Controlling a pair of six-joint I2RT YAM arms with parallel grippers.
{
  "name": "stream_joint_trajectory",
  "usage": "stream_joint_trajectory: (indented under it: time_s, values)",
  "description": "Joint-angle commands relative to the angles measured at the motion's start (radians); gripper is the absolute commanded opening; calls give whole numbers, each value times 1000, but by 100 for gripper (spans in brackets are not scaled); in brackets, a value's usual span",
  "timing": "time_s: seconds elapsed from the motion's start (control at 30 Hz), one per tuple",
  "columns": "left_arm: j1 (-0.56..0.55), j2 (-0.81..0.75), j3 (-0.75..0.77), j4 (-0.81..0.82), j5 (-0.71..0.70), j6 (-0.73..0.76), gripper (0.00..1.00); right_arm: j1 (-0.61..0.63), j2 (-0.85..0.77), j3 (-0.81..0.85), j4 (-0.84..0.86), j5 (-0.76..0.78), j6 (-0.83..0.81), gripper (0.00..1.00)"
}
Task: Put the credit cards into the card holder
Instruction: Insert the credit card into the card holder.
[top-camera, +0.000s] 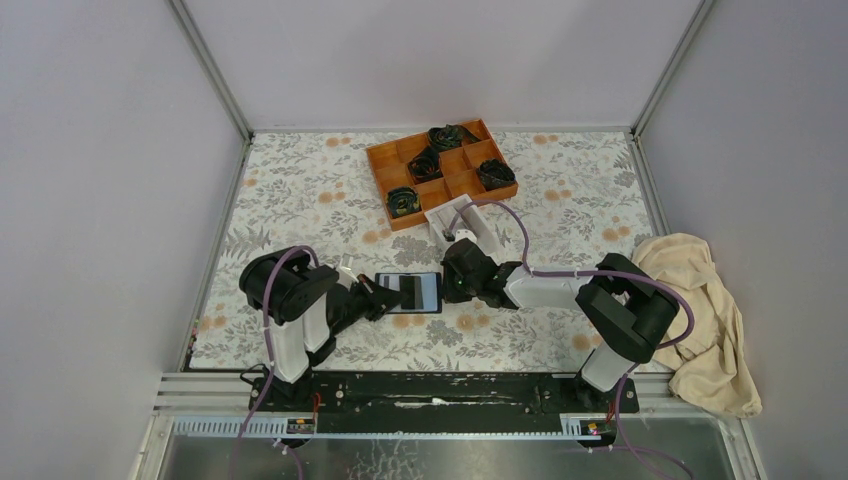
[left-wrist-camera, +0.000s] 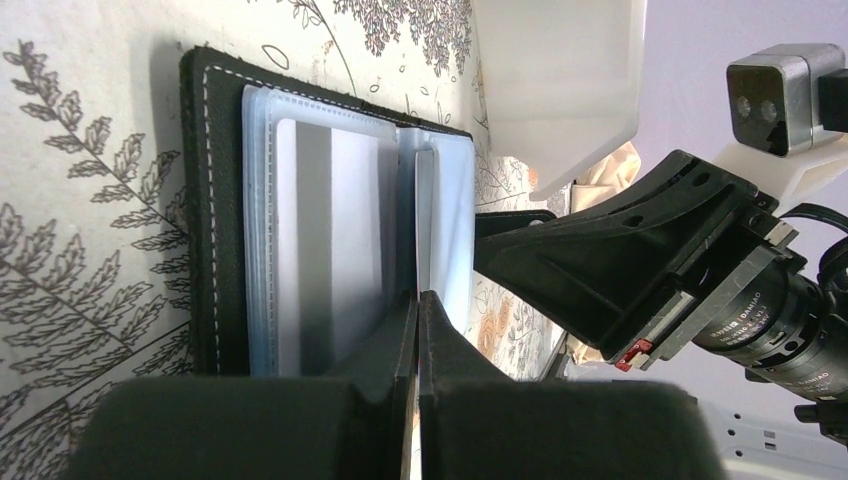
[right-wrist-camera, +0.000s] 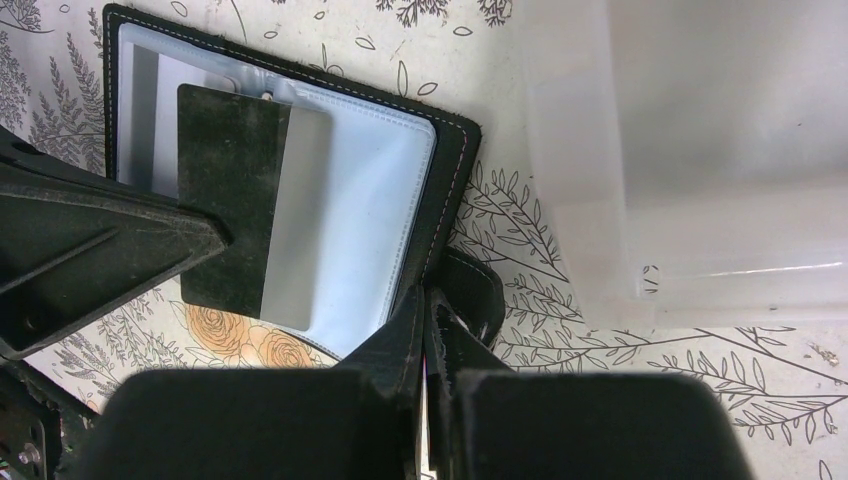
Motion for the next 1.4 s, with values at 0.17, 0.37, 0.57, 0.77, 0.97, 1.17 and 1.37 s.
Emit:
stream_joint_trajectory:
  time_s: [0.17, 0.37, 0.57, 0.77, 0.97, 1.17, 1.37]
  values:
    - [-22, 37, -89, 31, 25, 25, 0, 9, 44, 11, -9, 5, 0, 0]
    - [-66, 64, -63, 31, 3, 9, 4, 10, 53, 18, -11, -1, 2, 0]
    - [-88, 66, -65, 32, -11, 2, 24, 12, 53, 21, -16, 1, 2, 0]
    - [-89, 14, -98, 12, -32, 1, 42, 11, 48, 19, -17, 5, 1, 0]
    - [-89, -103, -104, -136, -56, 33, 49, 11, 39, 19, -25, 7, -1, 0]
    - [-89, -400, -68, -508, -121, 118, 51, 12, 34, 18, -30, 10, -5, 0]
    - [-120, -790, 66, -1148, -277, 257, 55, 12, 36, 19, -24, 6, -3, 0]
